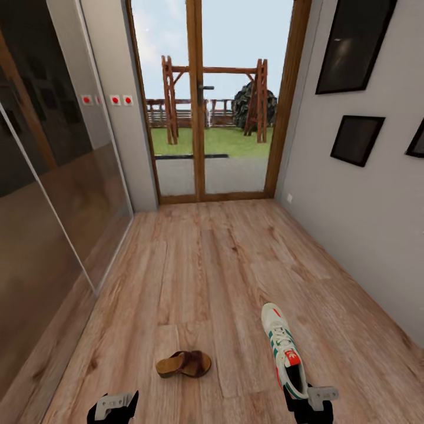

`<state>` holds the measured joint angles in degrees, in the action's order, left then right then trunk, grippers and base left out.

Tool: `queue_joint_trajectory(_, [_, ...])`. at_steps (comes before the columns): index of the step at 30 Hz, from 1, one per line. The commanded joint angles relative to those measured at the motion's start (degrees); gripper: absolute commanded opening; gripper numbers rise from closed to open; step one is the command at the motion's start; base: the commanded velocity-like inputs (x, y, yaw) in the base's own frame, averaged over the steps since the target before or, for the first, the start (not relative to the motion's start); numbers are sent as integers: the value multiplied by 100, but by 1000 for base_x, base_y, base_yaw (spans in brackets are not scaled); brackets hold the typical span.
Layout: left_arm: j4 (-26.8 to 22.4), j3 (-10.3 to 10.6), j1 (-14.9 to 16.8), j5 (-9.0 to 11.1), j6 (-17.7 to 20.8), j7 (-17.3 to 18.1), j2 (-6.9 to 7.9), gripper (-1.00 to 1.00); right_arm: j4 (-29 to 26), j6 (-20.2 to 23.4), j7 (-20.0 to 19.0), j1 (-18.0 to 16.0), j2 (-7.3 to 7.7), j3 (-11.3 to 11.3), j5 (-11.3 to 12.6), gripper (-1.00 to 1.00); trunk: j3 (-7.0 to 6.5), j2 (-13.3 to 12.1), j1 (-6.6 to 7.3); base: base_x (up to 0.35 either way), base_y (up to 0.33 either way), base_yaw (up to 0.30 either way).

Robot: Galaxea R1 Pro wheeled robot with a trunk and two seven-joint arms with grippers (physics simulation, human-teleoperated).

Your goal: Pick up the two gym shoes and the two sandals from the corridor floor and place them onto the hallstand (shoe rack) in the corridor, making sure they are on the rack and not on the floor. Arrange them so the two gym shoes are next to each other and the two sandals are next to each other.

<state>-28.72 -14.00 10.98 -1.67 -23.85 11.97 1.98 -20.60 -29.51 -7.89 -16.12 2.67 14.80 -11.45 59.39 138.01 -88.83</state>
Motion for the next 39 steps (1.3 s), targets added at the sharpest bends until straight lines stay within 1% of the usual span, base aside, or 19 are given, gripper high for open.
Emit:
queue_joint_trajectory(1, [6,-41,5,-17,-15,51,-4,100,4,-22,-37,-5,-4,49,-42,-100,5,2,1,27,279,-276])
queue_joint_trajectory(17, [0,-41,4,-11,-16,51,-4,100,-4,-23,-37,-5,4,49,-42,-100,5,2,1,5,258,-276])
queue_joint_trajectory(30, [-2,-41,4,-8,-16,51,-4,100,-14,-5,-46,-5,5,55,-36,-100,5,2,1,0,14,-261])
queue_joint_trajectory(39, [-2,-41,5,-5,-21,51,-4,100,-21,-2,-54,-5,12,50,-41,-100,5,2,1,0,0,-57])
